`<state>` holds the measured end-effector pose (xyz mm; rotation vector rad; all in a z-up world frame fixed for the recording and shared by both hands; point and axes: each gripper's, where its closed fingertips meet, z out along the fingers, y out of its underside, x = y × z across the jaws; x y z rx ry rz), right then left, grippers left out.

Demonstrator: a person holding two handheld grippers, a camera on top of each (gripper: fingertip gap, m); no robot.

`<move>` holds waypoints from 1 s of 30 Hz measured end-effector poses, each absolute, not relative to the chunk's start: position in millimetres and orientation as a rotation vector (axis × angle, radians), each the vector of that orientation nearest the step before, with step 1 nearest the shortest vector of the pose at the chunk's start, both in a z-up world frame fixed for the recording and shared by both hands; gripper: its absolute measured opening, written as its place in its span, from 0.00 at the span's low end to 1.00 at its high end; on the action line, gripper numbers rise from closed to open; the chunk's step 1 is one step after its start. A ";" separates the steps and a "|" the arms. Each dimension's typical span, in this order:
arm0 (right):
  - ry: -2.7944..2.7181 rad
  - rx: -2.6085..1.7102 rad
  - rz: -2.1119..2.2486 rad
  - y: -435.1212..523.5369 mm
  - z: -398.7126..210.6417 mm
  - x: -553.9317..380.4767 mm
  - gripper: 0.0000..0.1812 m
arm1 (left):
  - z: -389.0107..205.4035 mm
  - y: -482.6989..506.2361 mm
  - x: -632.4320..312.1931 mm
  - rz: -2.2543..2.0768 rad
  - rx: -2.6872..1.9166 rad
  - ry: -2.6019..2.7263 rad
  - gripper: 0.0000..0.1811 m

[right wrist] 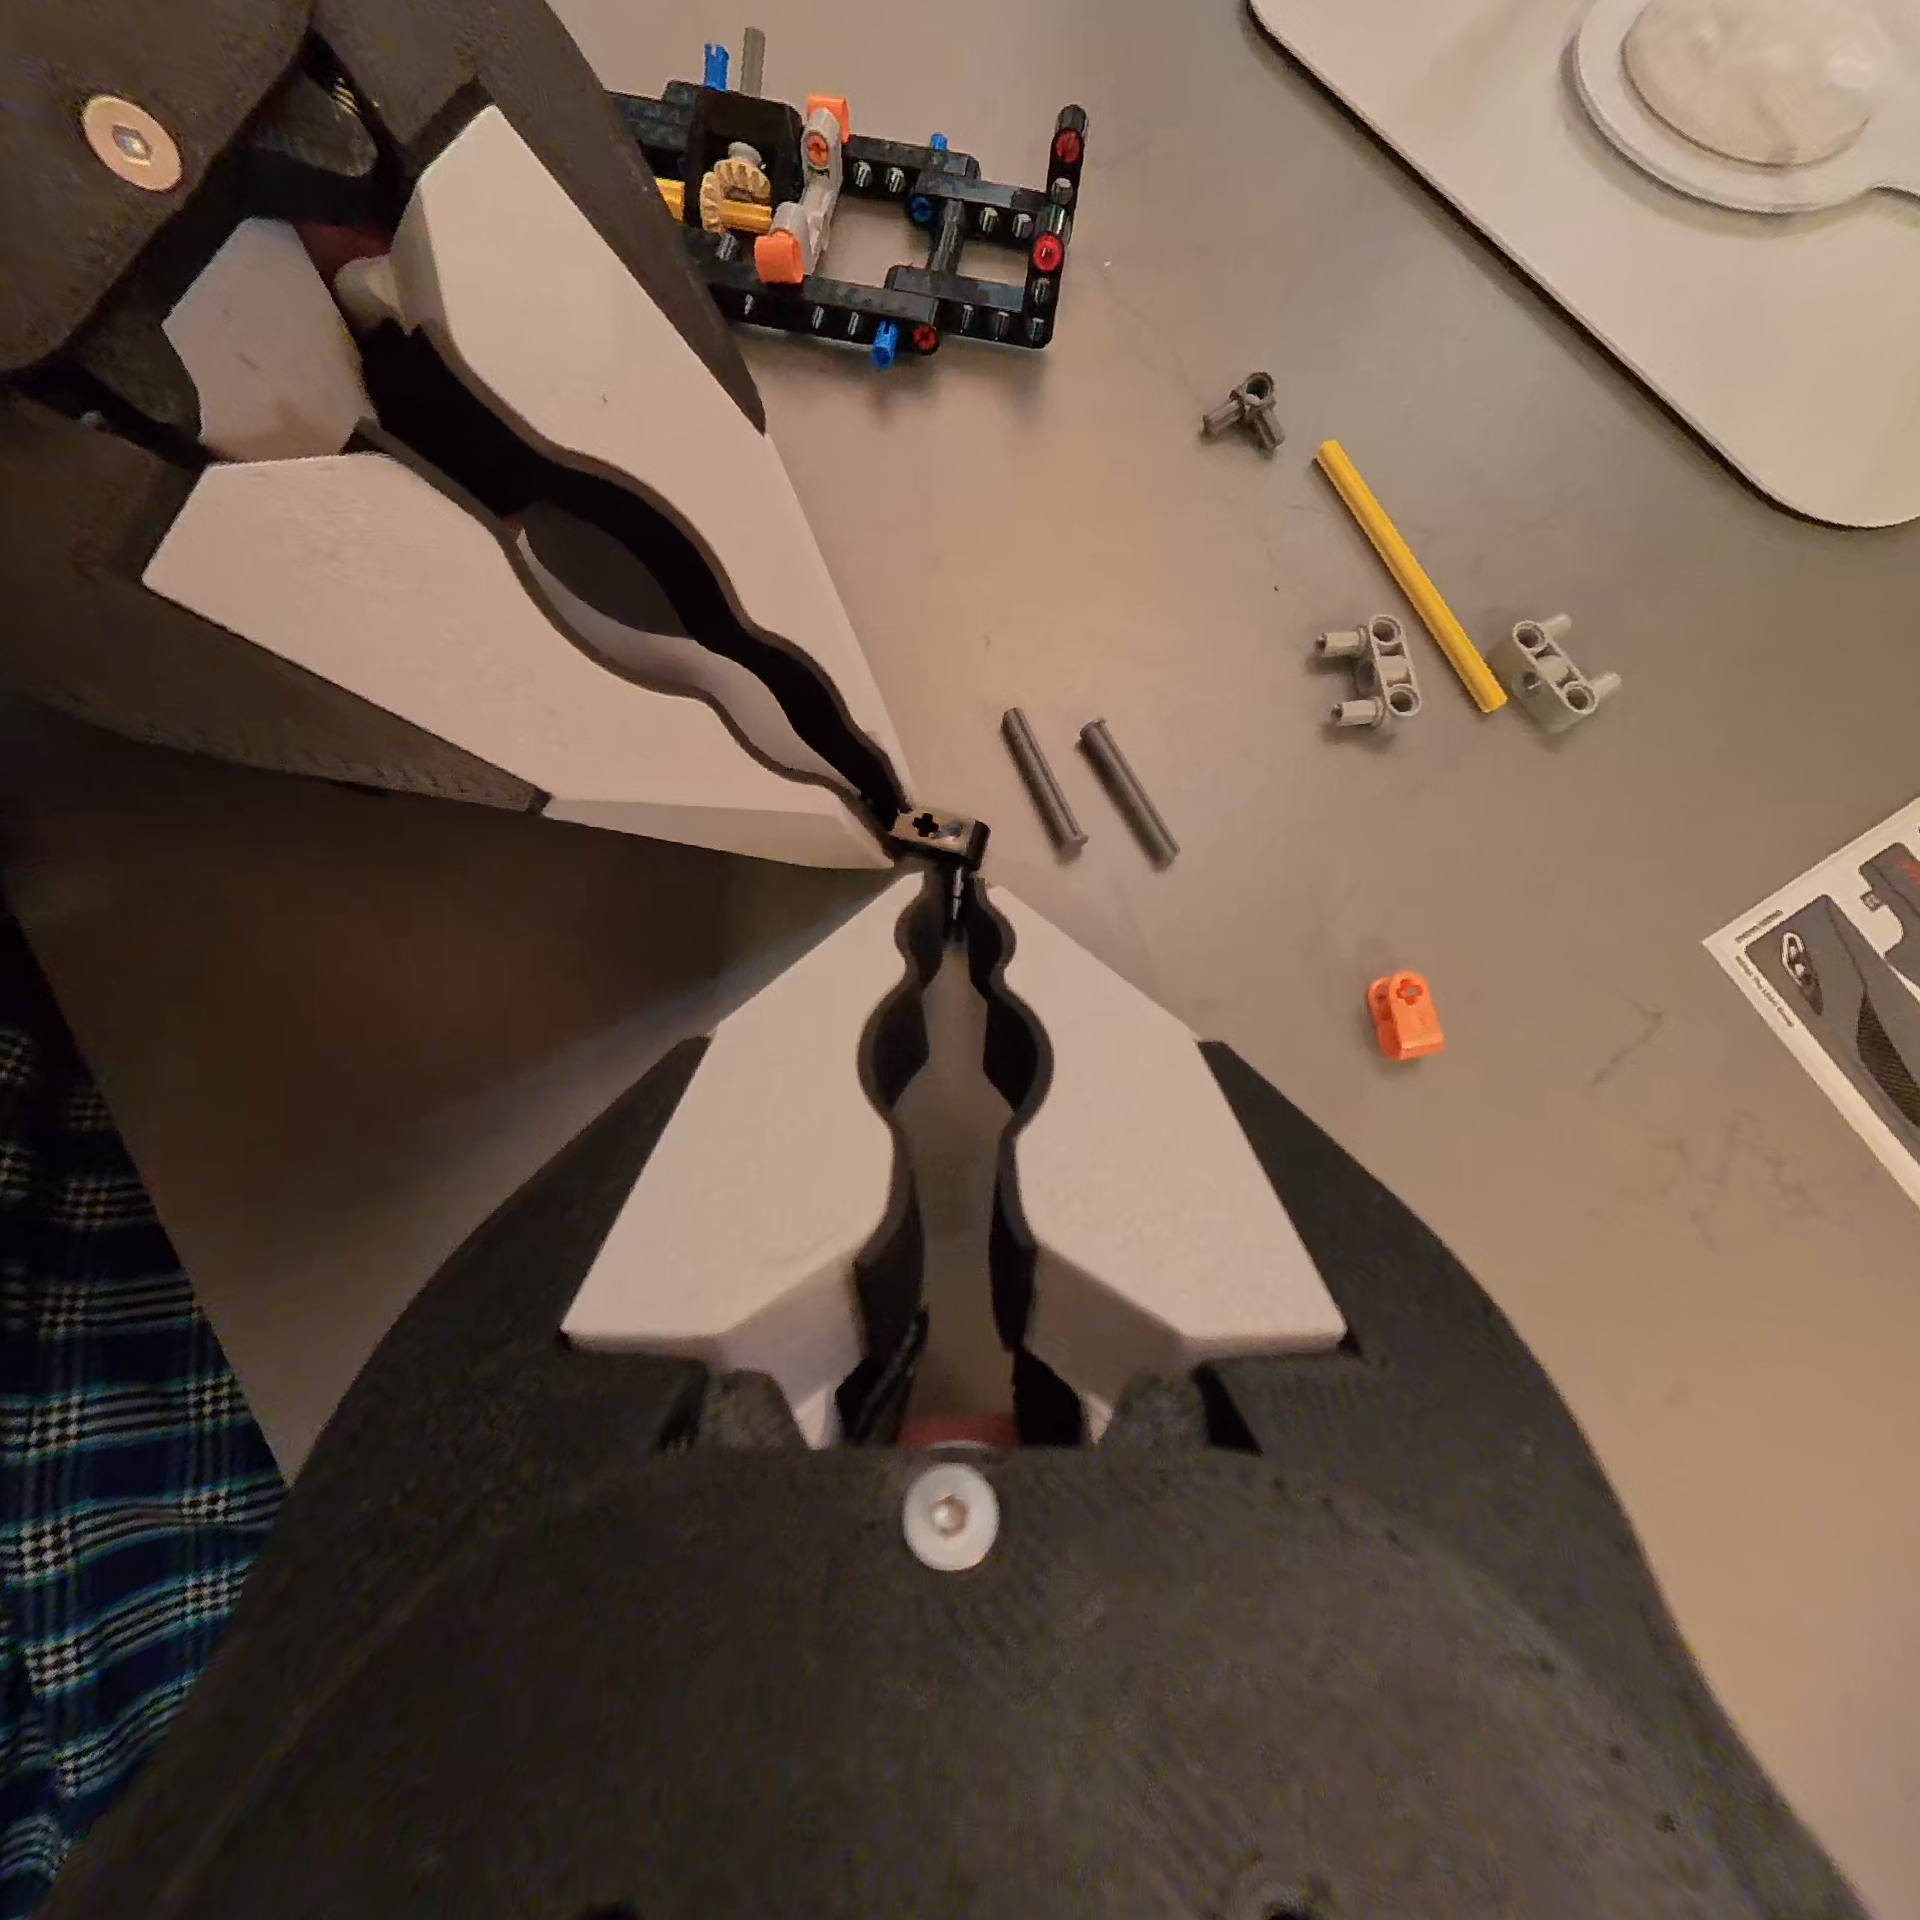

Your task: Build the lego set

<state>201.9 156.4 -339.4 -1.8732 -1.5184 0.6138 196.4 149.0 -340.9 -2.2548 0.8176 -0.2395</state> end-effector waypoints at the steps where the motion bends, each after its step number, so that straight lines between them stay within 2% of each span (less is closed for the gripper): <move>1: -1.509 -1.872 0.606 157.3 -339.0 201.9 0.01 | -340.9 149.2 196.7 -0.246 -2.255 0.813 0.03; 23: -1.501 -1.816 0.446 161.3 -339.6 196.4 0.00 | -341.3 152.7 194.6 -0.160 -2.214 0.809 0.03; 25: -1.526 -1.812 0.502 160.1 -338.9 197.1 0.02 | -341.3 152.4 194.3 -0.183 -2.217 0.817 0.03; 27: -1.558 -1.787 0.578 156.7 -335.1 199.8 0.09 | -341.3 149.5 196.7 -0.226 -2.215 0.863 0.03; 30: -1.660 -1.677 0.680 152.8 -325.2 206.3 0.10 | -341.3 142.8 201.5 -0.299 -2.192 0.940 0.03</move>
